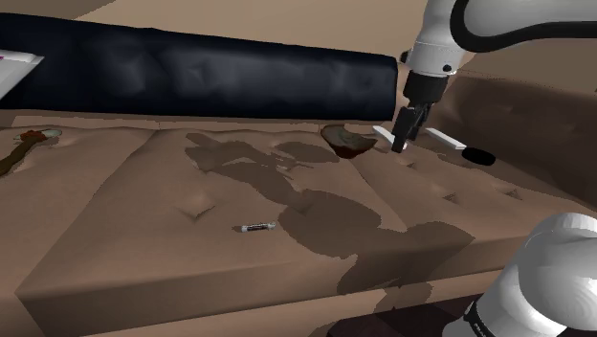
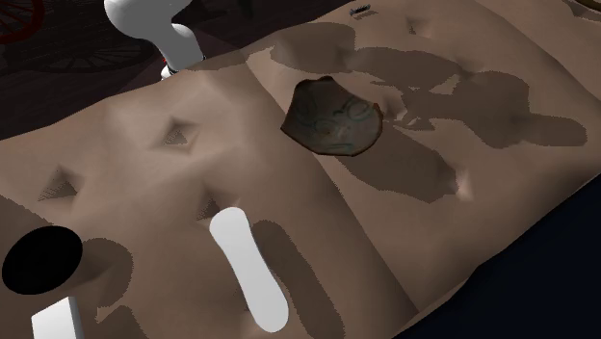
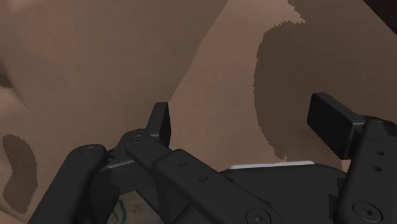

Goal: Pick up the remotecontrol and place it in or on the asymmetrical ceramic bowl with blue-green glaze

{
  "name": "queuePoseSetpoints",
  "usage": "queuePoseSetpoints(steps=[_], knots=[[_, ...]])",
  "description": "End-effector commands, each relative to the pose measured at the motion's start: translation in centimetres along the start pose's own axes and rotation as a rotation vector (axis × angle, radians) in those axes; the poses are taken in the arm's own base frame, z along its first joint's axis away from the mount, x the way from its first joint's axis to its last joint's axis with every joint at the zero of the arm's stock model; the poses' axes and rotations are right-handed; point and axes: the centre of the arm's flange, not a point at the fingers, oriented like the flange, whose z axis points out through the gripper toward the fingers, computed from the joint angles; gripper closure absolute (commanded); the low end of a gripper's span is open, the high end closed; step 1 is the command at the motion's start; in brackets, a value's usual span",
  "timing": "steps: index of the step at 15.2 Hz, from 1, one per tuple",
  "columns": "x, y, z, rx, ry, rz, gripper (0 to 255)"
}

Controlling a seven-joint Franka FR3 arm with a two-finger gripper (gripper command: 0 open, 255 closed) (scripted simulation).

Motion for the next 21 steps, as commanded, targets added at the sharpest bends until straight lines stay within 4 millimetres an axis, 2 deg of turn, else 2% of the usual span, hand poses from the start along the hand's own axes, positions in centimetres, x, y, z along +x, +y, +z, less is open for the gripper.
queuePoseSetpoints(steps=[1,11,21], knots=[[0.0,0.0,0.0,0.000,0.000,0.000,0],[7.2,11.0,3.1,0.022,-0.009,0.149,0],[12.7,22.9,6.6,0.044,-0.018,0.297,0]])
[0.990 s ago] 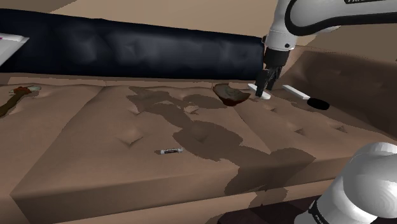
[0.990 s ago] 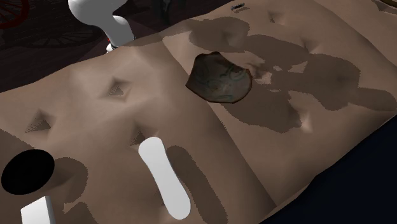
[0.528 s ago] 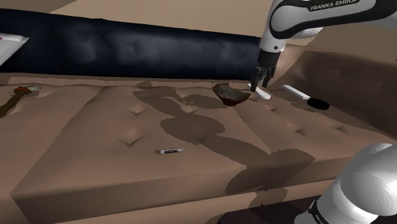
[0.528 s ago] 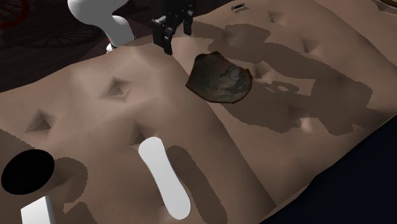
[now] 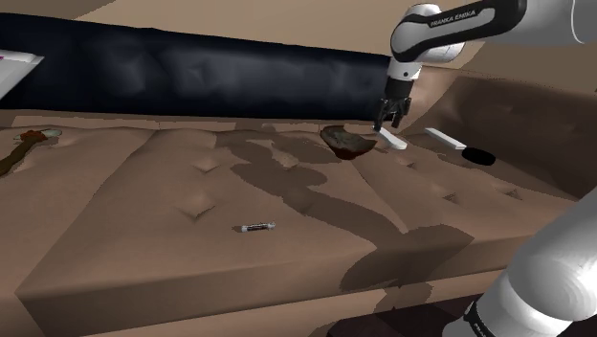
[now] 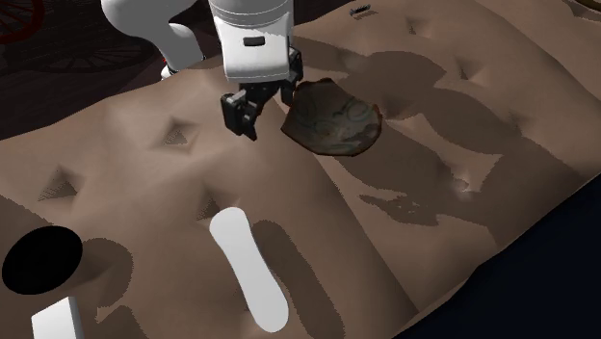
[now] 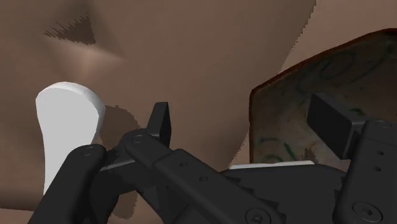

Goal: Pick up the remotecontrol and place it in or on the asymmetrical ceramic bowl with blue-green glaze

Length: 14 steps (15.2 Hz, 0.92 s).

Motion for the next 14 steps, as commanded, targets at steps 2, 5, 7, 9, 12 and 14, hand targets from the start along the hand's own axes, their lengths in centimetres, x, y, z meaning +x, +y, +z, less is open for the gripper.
queuePoseSetpoints(steps=[2,5,7,9,12,14], knots=[[2.3,3.0,1.0,0.006,-0.002,0.045,0],[4.4,6.3,2.0,0.013,-0.005,0.089,0],[5.8,8.5,2.6,0.017,-0.006,0.119,0],[7.1,10.8,3.3,0.022,-0.008,0.149,0],[8.9,14.3,4.3,0.028,-0.011,0.193,0],[10.1,16.7,4.9,0.033,-0.013,0.223,0]])
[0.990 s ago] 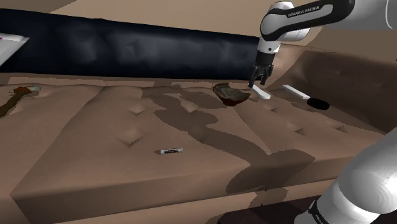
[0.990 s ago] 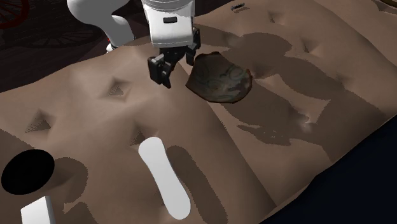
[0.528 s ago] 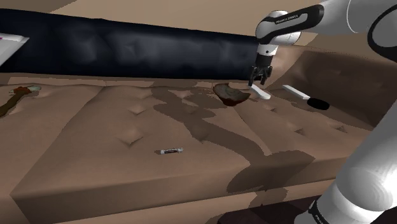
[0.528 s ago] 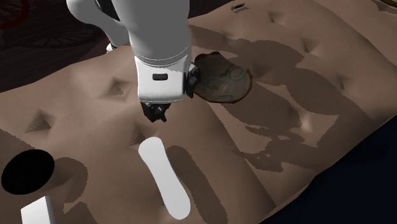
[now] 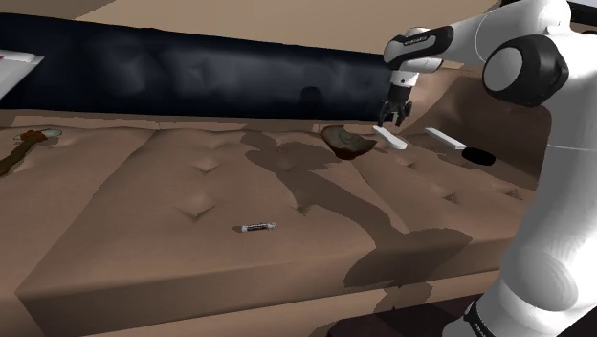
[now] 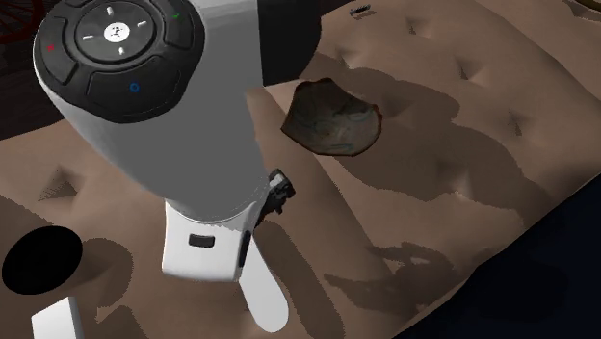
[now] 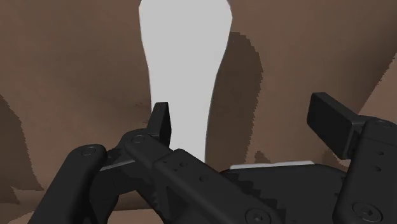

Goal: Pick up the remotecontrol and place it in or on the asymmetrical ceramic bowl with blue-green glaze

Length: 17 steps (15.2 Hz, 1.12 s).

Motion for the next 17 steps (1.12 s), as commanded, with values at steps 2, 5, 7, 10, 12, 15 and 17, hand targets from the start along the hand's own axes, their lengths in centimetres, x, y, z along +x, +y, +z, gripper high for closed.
queuePoseSetpoints(steps=[2,5,7,10,12,15,17], knots=[[2.3,3.1,0.9,0.007,-0.003,0.044,0],[3.3,4.5,1.9,0.010,-0.004,0.063,0],[3.3,4.5,2.9,0.010,-0.004,0.063,0],[3.2,4.4,4.5,0.010,-0.004,0.063,0],[3.2,4.4,5.3,0.010,-0.004,0.063,0],[3.2,4.4,5.3,0.010,-0.004,0.063,0],[3.2,4.4,5.3,0.010,-0.004,0.063,0]])
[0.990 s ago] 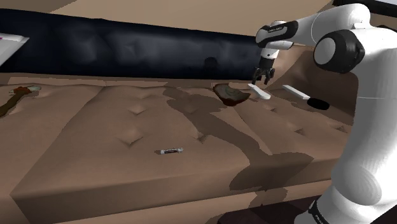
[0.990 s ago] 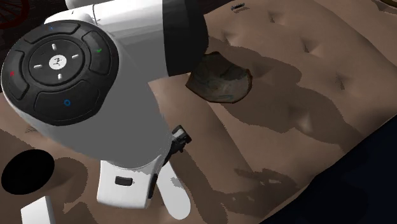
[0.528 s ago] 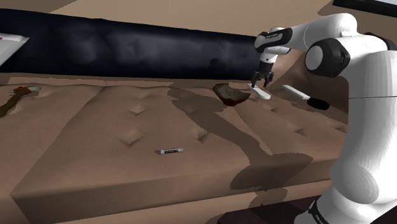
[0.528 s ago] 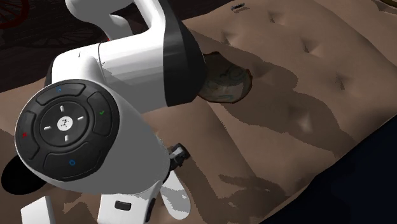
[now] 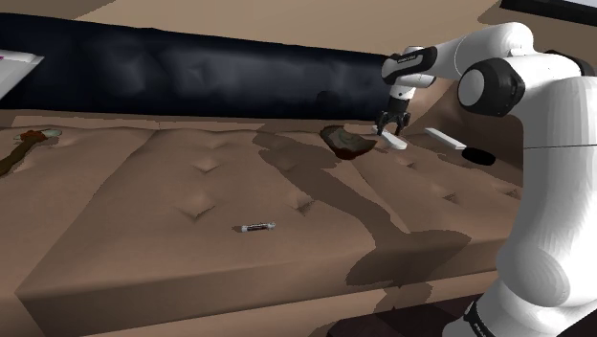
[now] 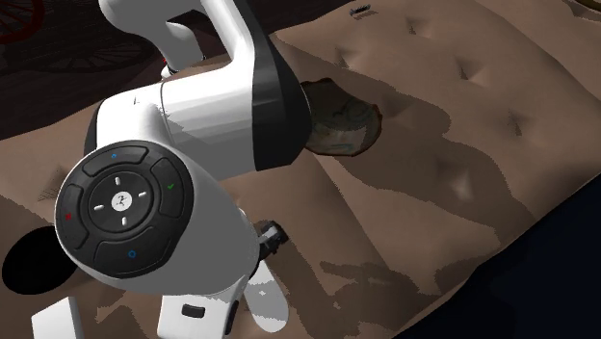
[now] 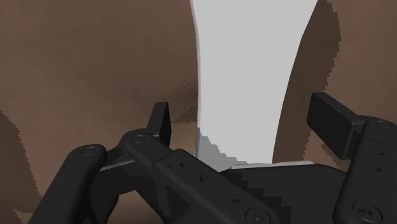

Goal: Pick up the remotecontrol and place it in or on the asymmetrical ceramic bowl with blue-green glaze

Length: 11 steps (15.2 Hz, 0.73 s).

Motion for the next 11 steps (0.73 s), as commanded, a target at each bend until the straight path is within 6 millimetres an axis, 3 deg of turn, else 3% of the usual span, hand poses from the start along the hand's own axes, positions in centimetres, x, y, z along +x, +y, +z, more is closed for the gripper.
queuePoseSetpoints(steps=[1,2,3,11], knots=[[0.00,0.00,0.01,0.000,0.000,0.000,0],[0.00,0.00,0.00,0.000,0.000,0.000,0],[0.00,0.00,0.00,0.000,0.000,0.000,255],[-0.01,0.00,0.02,0.000,0.000,0.000,255]])
